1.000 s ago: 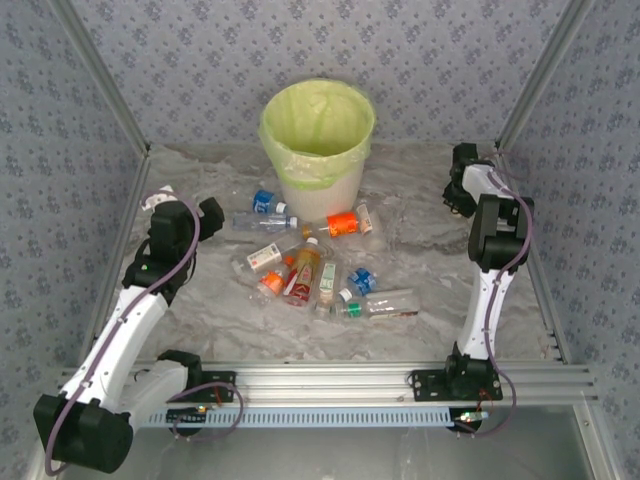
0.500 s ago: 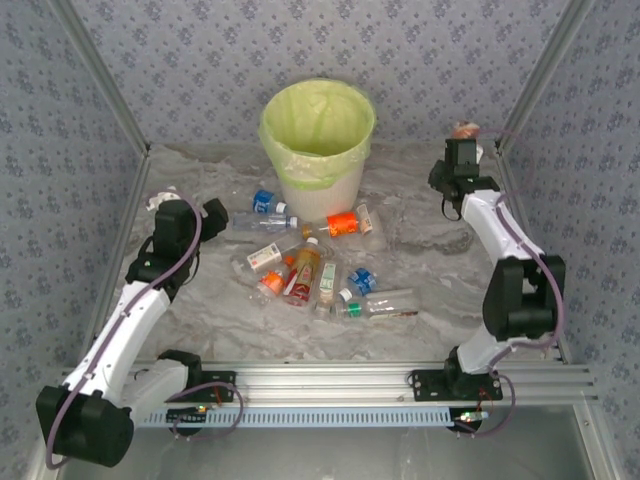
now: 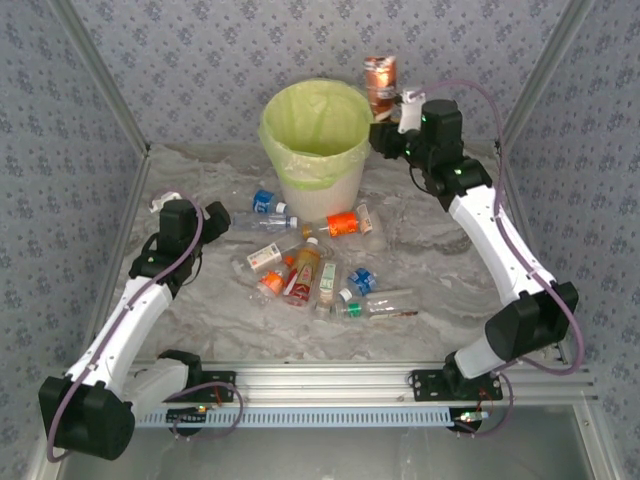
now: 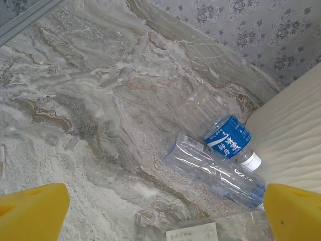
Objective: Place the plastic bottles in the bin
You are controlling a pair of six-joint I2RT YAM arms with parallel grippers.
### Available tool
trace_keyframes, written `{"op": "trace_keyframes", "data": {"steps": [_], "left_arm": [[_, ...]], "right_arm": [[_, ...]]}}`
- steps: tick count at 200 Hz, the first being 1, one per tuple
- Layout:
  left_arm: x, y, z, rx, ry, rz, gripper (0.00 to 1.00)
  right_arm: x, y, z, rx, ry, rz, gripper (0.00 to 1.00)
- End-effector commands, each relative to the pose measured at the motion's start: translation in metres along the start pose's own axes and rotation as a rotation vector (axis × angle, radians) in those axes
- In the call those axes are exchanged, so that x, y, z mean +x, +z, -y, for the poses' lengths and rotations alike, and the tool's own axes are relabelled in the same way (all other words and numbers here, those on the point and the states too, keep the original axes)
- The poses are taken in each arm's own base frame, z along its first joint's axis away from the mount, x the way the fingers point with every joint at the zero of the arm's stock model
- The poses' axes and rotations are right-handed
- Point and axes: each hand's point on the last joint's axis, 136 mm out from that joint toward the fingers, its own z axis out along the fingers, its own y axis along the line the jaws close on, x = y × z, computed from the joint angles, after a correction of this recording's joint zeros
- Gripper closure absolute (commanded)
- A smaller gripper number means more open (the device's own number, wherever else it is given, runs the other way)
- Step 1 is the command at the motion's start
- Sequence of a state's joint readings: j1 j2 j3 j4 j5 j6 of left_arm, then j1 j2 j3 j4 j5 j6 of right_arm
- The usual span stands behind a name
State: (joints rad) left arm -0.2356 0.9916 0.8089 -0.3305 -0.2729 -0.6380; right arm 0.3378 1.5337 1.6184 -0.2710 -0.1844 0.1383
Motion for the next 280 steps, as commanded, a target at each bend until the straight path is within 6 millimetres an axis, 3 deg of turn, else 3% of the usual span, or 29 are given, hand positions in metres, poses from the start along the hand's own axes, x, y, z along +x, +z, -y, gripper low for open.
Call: {"op": "trace_keyframes", "data": {"steps": [1, 30, 68, 87, 111, 161, 169, 206, 225, 254, 270, 276, 280], "left_arm": [[-0.013, -0.007, 0.008, 0.019, -0.022, 0.006, 0.01], [-0.011, -0.011, 0.004, 0.002, -0.009, -0.008, 0.01], [-0.007, -0.014, -0.001, -0.011, -0.006, -0.016, 0.01], [-0.004, -0.014, -0.003, -0.017, -0.002, -0.023, 0.01], [-0.001, -0.013, -0.005, -0.024, 0.002, -0.037, 0.00], [0.005, -0.005, 0.006, 0.021, 0.032, -0.078, 0.01], [0.007, -0.002, 0.010, 0.036, 0.050, -0.091, 0.01], [0.015, 0.016, 0.020, 0.030, 0.137, -0.188, 0.01], [0.023, 0.026, 0.029, 0.057, 0.168, -0.240, 0.01], [0.042, 0.033, 0.033, 0.088, 0.173, -0.323, 0.00], [0.064, 0.034, 0.046, 0.202, 0.218, -0.398, 0.00], [0.075, 0.034, 0.051, 0.244, 0.236, -0.433, 0.00], [0.080, 0.035, 0.052, 0.257, 0.245, -0.451, 0.01]], "right_arm": [[0.010, 0.021, -0.022, -0.102, -0.079, -0.082, 0.86], [0.020, 0.046, -0.043, -0.141, -0.097, -0.171, 0.80], [0.041, 0.073, -0.053, -0.109, -0.109, -0.285, 0.73], [0.042, 0.078, -0.057, -0.096, -0.110, -0.298, 0.61], [0.030, 0.072, -0.057, -0.062, -0.097, -0.272, 0.38], [0.001, 0.033, -0.053, -0.002, -0.065, -0.168, 0.25], [-0.007, 0.022, -0.051, 0.012, -0.057, -0.125, 0.23], [-0.011, -0.031, -0.024, 0.136, -0.019, 0.048, 0.06], [0.002, -0.055, -0.010, 0.166, -0.002, 0.096, 0.00], [0.044, -0.084, 0.015, 0.243, 0.035, 0.028, 0.00], [0.071, -0.095, 0.027, 0.291, 0.047, -0.043, 0.00], [0.074, -0.100, 0.029, 0.304, 0.050, -0.044, 0.00], [0.090, -0.099, 0.033, 0.316, 0.052, -0.077, 0.00]]}}
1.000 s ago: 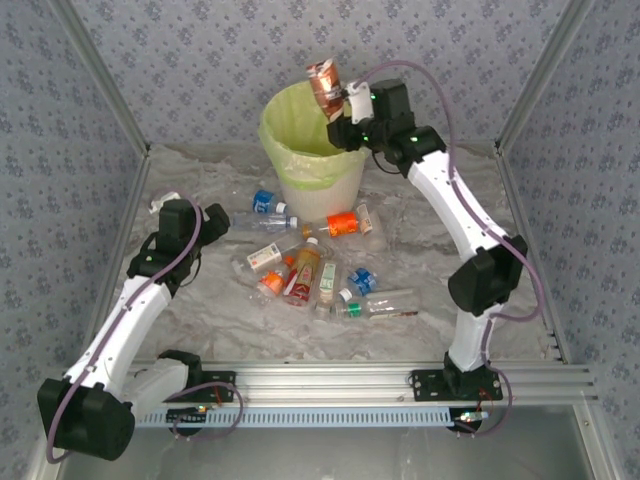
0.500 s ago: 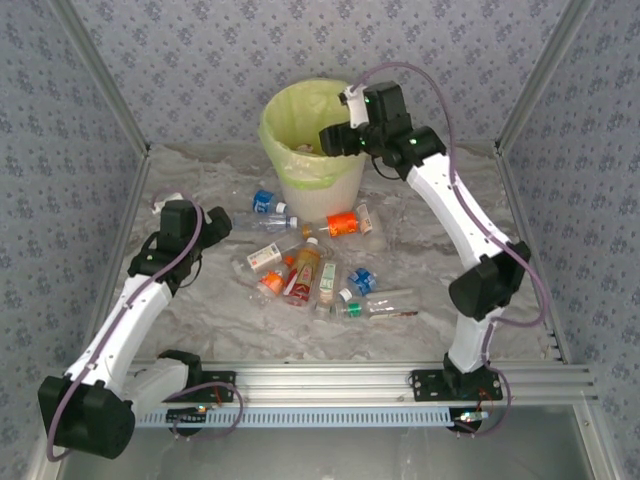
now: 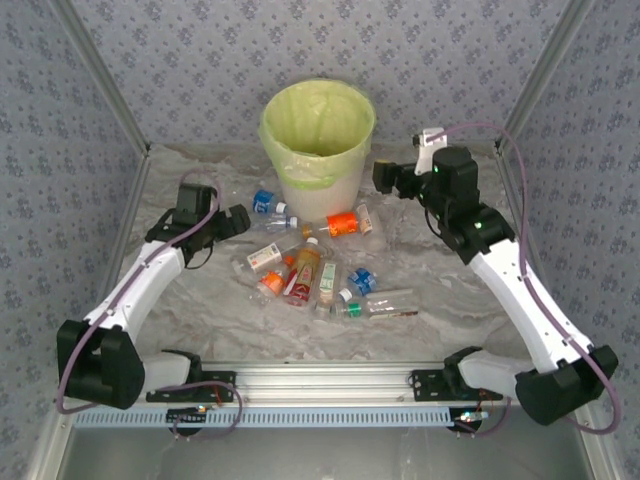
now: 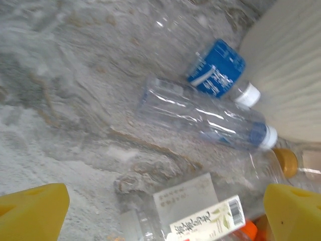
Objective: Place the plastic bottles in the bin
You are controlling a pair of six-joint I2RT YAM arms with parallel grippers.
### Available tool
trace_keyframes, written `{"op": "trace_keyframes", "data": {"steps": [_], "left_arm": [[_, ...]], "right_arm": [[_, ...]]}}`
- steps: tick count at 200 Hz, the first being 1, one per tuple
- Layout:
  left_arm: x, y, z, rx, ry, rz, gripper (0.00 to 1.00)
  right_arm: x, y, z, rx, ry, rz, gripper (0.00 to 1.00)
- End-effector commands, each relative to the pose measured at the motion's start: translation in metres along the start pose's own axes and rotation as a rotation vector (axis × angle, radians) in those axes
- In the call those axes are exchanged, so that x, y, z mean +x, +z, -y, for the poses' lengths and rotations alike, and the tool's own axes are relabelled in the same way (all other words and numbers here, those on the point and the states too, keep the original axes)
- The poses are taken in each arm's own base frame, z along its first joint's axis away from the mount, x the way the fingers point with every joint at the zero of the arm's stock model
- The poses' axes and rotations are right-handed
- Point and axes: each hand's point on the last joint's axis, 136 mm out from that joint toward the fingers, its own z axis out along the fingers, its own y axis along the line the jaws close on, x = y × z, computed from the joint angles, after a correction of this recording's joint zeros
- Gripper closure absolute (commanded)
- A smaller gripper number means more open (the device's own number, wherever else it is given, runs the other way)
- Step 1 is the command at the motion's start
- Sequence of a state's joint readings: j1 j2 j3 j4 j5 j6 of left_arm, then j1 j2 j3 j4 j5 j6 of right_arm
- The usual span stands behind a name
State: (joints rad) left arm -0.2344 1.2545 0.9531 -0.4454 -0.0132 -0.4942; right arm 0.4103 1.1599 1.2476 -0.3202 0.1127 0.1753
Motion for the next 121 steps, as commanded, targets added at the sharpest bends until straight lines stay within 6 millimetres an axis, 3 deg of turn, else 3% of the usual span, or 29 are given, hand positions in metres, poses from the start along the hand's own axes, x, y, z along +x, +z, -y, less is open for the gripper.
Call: {"op": "trace_keyframes", "data": {"steps": [1, 19, 48, 121], "left_arm": [[0.026, 0.010, 0.025, 0.161, 0.095, -0.111, 0.01], [0.049, 0.022, 0.031, 0.159, 0.177, -0.180, 0.01], [0.071, 0.041, 0.038, 0.102, 0.344, -0.216, 0.00], [0.095, 0.082, 0.022, -0.003, 0.453, -0.344, 0.00]], "right_arm": [[0.035, -0.007, 0.022, 0.089, 0.027, -0.071, 0.00], [0.049, -0.012, 0.028, 0.104, 0.042, -0.075, 0.00], [0.055, -0.012, 0.033, 0.111, 0.067, -0.053, 0.00], [0.058, -0.002, 0.034, 0.099, 0.088, -0.047, 0.00]]}}
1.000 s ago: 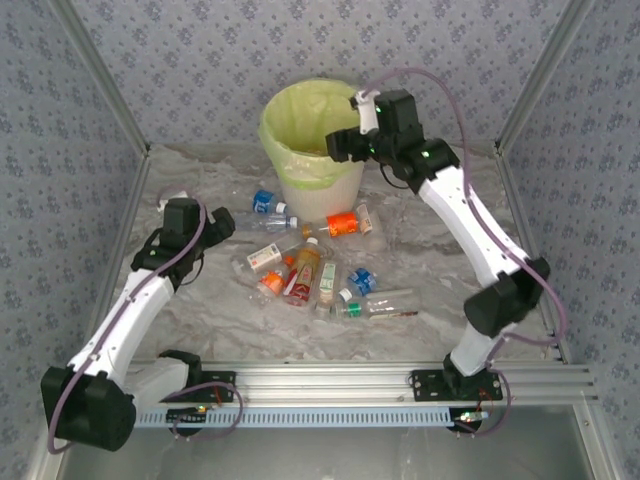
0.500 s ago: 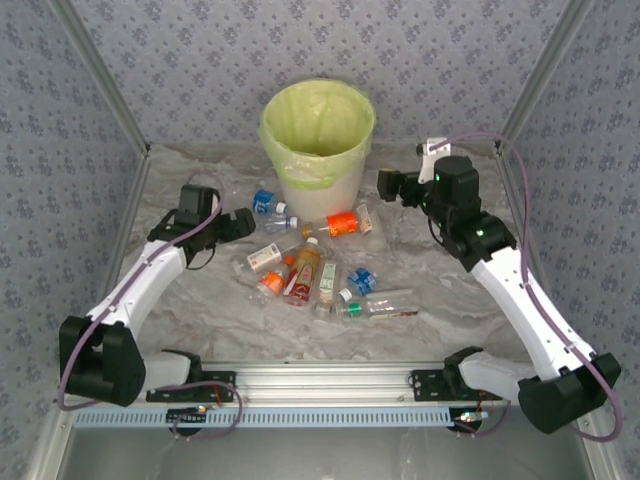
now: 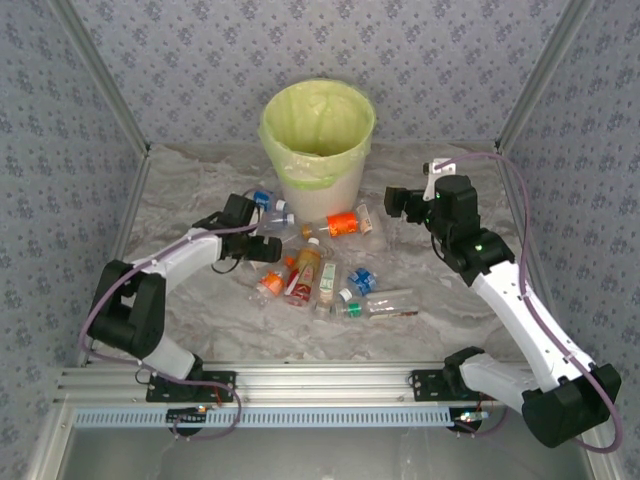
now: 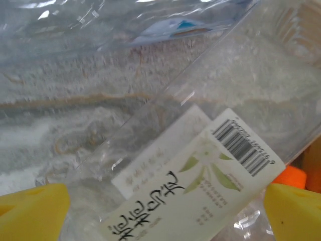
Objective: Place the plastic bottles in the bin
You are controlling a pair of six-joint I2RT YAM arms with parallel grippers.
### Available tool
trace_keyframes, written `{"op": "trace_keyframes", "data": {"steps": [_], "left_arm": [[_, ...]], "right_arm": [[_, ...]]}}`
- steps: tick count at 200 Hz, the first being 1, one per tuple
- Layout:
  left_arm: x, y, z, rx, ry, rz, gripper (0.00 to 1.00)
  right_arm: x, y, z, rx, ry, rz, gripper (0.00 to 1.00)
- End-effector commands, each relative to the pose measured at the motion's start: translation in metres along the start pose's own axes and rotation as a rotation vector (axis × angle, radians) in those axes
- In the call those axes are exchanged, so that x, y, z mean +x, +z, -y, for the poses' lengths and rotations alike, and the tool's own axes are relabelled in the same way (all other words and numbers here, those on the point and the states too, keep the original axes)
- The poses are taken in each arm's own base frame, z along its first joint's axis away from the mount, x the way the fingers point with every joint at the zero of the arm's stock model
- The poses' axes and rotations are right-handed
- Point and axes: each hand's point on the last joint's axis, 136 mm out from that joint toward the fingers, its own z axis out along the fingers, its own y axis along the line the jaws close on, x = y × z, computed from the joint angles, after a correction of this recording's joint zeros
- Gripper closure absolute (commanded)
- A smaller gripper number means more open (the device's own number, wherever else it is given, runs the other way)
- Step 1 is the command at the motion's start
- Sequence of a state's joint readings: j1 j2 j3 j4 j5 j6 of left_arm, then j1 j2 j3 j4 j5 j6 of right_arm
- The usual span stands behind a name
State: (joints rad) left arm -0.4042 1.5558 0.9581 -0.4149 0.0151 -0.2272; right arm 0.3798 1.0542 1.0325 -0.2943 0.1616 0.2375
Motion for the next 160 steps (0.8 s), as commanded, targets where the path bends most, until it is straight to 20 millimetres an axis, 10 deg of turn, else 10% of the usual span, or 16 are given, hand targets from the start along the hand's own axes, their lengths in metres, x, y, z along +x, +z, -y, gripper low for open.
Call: {"op": "trace_keyframes", "data": {"steps": [1, 58, 160], "left_arm": [[0.006, 0.012, -0.004, -0.022, 0.045, -0.055, 0.00], [0.012, 0.023, -0.001, 0.000, 0.060, -0.072, 0.01], [0.012, 0.019, 0.003, -0.073, 0.100, -0.026, 0.37]], "right_arm": [[-0.001, 0.004, 0.002, 0.005, 0.028, 0.017, 0.00], [0.002, 0.013, 0.001, -0.001, 0.031, 0.002, 0.00], [0.006, 0.019, -0.002, -0.011, 0.042, -0.016, 0.00]]}}
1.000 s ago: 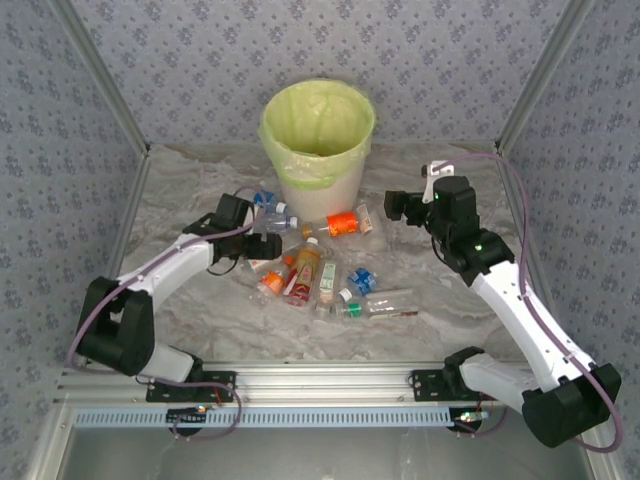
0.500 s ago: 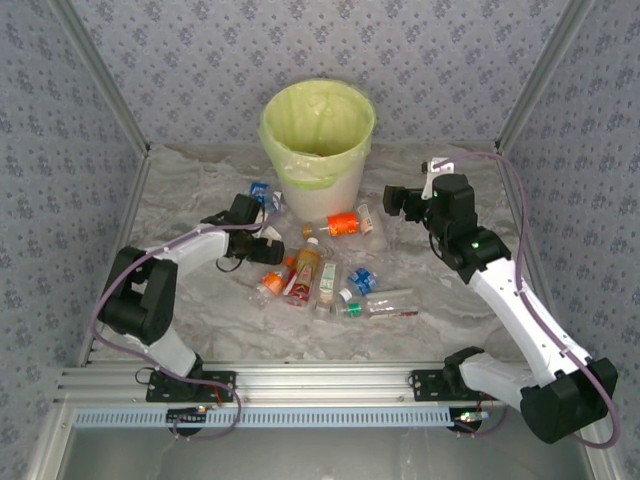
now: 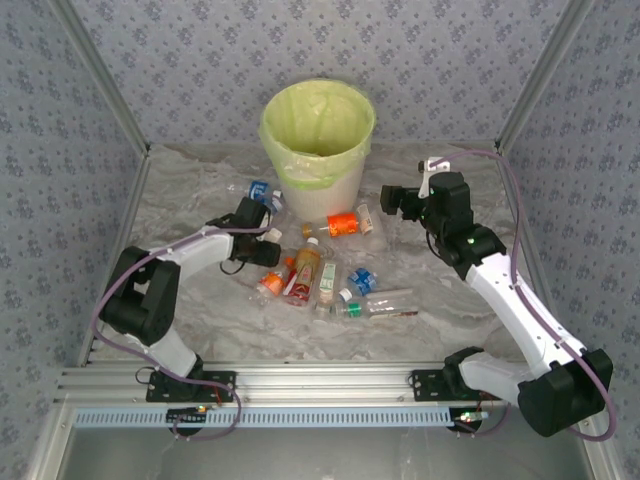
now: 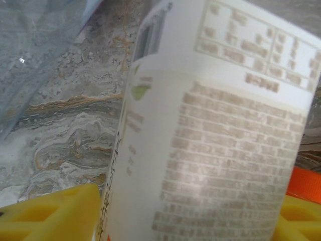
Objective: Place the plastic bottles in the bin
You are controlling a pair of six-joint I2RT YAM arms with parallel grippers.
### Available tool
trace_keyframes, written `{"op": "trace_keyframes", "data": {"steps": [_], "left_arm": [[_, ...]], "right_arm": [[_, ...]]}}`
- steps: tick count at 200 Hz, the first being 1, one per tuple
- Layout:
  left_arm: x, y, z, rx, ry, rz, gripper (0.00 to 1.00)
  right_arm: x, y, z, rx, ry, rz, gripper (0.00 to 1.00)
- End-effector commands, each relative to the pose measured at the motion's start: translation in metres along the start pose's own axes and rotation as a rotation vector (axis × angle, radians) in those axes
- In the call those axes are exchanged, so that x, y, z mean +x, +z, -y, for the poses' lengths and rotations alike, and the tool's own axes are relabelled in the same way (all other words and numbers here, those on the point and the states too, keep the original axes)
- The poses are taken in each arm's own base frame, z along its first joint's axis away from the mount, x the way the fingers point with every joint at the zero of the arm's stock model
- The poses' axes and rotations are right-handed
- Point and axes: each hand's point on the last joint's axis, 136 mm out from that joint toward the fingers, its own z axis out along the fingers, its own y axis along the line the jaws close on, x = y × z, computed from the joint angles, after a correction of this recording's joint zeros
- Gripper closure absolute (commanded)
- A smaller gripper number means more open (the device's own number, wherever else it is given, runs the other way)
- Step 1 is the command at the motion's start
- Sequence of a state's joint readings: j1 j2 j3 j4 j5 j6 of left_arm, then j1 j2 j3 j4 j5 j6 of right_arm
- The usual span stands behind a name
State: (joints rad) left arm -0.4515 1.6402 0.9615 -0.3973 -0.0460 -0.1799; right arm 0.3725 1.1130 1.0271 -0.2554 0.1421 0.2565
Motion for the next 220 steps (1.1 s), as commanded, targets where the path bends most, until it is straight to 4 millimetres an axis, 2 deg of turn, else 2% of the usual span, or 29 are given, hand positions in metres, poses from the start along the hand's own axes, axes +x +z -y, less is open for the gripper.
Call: {"op": "trace_keyframes", "data": {"steps": [1, 48, 88, 109, 132, 159, 193, 220], "left_arm": [[-0.001, -0.004, -0.001, -0.022, 0.008, 0.028, 0.37], [-0.008, -0.025, 0.000, -0.006, 0.000, 0.097, 0.63], [-0.015, -0.056, 0.004, 0.037, -0.005, 0.182, 0.81], [-0.019, -0.071, 0.005, 0.046, -0.021, 0.214, 1.00], [-0.028, -0.095, 0.007, 0.080, -0.057, 0.276, 1.00], [-0.052, -0.145, 0.011, 0.133, -0.102, 0.419, 1.00], [-0.075, -0.202, -0.029, -0.023, -0.250, 0.624, 1.00], [-0.098, -0.244, -0.044, -0.063, -0.353, 0.773, 1.00]], "right_arm": [[-0.003, 0.000, 0.000, -0.005, 0.023, 0.013, 0.00], [0.000, 0.001, 0.001, -0.006, 0.024, 0.009, 0.00], [-0.002, 0.002, 0.002, 0.001, 0.033, 0.024, 0.00], [-0.003, 0.003, 0.004, 0.008, 0.040, 0.031, 0.00], [-0.003, 0.004, 0.005, 0.012, 0.045, 0.035, 0.00], [-0.005, 0.004, 0.006, 0.019, 0.054, 0.042, 0.00], [-0.006, 0.002, 0.008, 0.022, 0.067, 0.053, 0.00], [-0.008, -0.001, 0.007, 0.017, 0.076, 0.063, 0.00]]}}
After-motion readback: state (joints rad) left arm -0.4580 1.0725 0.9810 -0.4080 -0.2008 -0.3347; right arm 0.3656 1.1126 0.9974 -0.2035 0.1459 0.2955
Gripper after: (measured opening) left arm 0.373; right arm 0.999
